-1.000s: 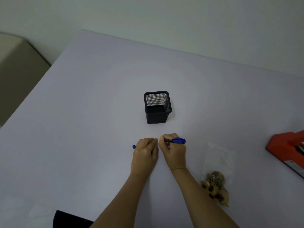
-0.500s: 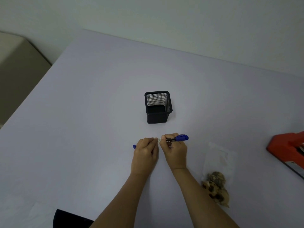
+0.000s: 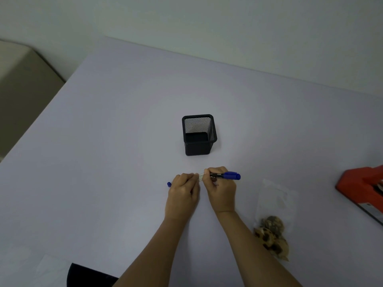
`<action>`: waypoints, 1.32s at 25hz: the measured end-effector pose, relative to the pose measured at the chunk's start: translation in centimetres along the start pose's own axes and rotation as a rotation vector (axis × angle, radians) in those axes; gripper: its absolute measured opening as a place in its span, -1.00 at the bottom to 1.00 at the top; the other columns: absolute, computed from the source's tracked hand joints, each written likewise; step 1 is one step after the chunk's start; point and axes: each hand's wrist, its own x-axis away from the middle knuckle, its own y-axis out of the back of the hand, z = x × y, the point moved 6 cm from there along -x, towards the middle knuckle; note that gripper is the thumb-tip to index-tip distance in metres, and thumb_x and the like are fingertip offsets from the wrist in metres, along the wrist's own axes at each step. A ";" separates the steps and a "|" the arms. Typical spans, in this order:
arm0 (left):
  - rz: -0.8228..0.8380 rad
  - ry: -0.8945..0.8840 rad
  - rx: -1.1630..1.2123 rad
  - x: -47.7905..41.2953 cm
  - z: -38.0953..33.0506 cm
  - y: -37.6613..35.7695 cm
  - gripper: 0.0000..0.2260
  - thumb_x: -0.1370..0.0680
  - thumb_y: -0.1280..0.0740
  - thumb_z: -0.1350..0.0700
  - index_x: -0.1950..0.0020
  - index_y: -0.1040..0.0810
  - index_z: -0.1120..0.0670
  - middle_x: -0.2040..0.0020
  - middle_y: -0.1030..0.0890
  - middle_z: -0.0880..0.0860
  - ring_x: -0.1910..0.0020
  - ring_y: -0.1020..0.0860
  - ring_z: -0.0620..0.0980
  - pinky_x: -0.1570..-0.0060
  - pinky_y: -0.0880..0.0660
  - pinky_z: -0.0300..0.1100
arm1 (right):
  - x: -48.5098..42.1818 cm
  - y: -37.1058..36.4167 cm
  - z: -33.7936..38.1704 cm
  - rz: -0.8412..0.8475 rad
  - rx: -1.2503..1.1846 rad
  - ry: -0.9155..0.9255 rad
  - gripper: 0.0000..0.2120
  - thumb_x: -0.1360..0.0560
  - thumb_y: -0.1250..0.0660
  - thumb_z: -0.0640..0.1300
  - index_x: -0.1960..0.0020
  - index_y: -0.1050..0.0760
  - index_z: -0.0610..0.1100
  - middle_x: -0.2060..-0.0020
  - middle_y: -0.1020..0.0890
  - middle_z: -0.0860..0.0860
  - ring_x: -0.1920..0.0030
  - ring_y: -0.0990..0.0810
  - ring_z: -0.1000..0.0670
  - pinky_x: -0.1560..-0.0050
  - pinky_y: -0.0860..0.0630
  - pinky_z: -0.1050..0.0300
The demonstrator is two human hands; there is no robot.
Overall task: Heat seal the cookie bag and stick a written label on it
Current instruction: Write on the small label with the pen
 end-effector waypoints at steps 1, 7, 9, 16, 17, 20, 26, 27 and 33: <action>-0.002 0.002 -0.001 0.0 0.0 0.0 -0.70 -0.50 -0.20 0.09 0.03 -0.66 0.24 0.16 -0.66 0.11 0.19 -0.61 0.01 0.08 -0.46 -0.35 | -0.1 0.0 -0.1 -0.007 -0.006 -0.010 -0.74 -0.48 -0.21 -0.09 0.16 -0.55 -0.27 0.28 -0.60 -0.15 0.23 -0.51 0.07 0.16 -0.41 0.56; -0.003 -0.003 0.004 -0.1 -0.1 0.0 -0.69 -0.50 -0.20 0.09 0.03 -0.66 0.24 0.16 -0.66 0.11 0.19 -0.61 0.02 0.10 -0.49 -0.31 | -0.1 0.0 0.0 -0.001 -0.003 -0.002 -0.75 -0.48 -0.22 -0.09 0.15 -0.55 -0.27 0.27 -0.60 -0.13 0.20 -0.49 0.12 0.16 -0.42 0.55; -0.010 -0.002 0.005 -0.1 -0.1 0.0 -0.70 -0.50 -0.21 0.10 0.03 -0.66 0.24 0.16 -0.66 0.11 0.19 -0.61 0.02 0.08 -0.47 -0.33 | -0.2 0.0 0.0 -0.005 0.006 -0.001 -0.74 -0.48 -0.21 -0.09 0.17 -0.55 -0.27 0.29 -0.60 -0.13 0.21 -0.49 0.09 0.17 -0.42 0.54; -0.030 -0.011 0.006 -0.1 0.0 0.0 -0.71 -0.49 -0.21 0.11 0.04 -0.66 0.25 0.17 -0.66 0.11 0.19 -0.61 0.02 0.05 -0.45 -0.32 | -0.1 -0.2 -0.1 -0.010 0.018 0.004 -0.74 -0.48 -0.22 -0.09 0.18 -0.55 -0.27 0.30 -0.60 -0.12 0.21 -0.49 0.07 0.16 -0.41 0.51; -0.027 -0.011 0.007 -0.1 0.0 0.0 -0.71 -0.49 -0.22 0.11 0.04 -0.66 0.24 0.17 -0.66 0.11 0.19 -0.61 0.02 0.07 -0.46 -0.33 | -0.1 -0.2 0.0 -0.003 0.025 0.010 -0.73 -0.48 -0.21 -0.09 0.19 -0.55 -0.27 0.31 -0.60 -0.11 0.22 -0.49 0.07 0.16 -0.40 0.52; -0.023 -0.010 0.016 0.0 0.1 0.0 -0.72 -0.49 -0.22 0.10 0.03 -0.66 0.24 0.16 -0.66 0.11 0.19 -0.61 0.01 0.08 -0.46 -0.33 | 0.1 -0.4 0.0 0.014 0.028 0.041 -0.72 -0.48 -0.22 -0.09 0.20 -0.55 -0.28 0.31 -0.60 -0.11 0.21 -0.49 0.05 0.14 -0.40 0.53; -0.020 -0.017 0.009 -0.1 0.0 0.0 -0.71 -0.50 -0.21 0.11 0.04 -0.66 0.24 0.16 -0.66 0.11 0.19 -0.61 0.02 0.08 -0.46 -0.34 | 0.1 -0.2 0.0 -0.021 0.058 0.042 -0.71 -0.47 -0.21 -0.08 0.21 -0.55 -0.29 0.34 -0.61 -0.11 0.26 -0.49 0.11 0.15 -0.39 0.56; -0.014 -0.013 0.014 -0.1 0.1 0.0 -0.71 -0.50 -0.21 0.11 0.03 -0.66 0.24 0.16 -0.66 0.11 0.19 -0.61 0.02 0.08 -0.46 -0.34 | 0.0 0.0 0.0 -0.040 0.057 0.027 -0.71 -0.48 -0.21 -0.07 0.22 -0.55 -0.28 0.36 -0.60 -0.10 0.27 -0.46 0.15 0.17 -0.37 0.59; -0.011 0.006 0.037 -0.1 0.2 0.0 -0.73 -0.51 -0.22 0.12 0.05 -0.64 0.25 0.16 -0.63 0.12 0.19 -0.58 0.02 0.14 -0.49 -0.28 | -0.8 2.0 -0.3 -0.252 -0.132 -0.267 -0.84 -0.52 -0.28 -0.21 0.15 -0.58 -0.26 0.29 -0.62 -0.05 0.27 -0.55 0.30 0.22 -0.41 0.53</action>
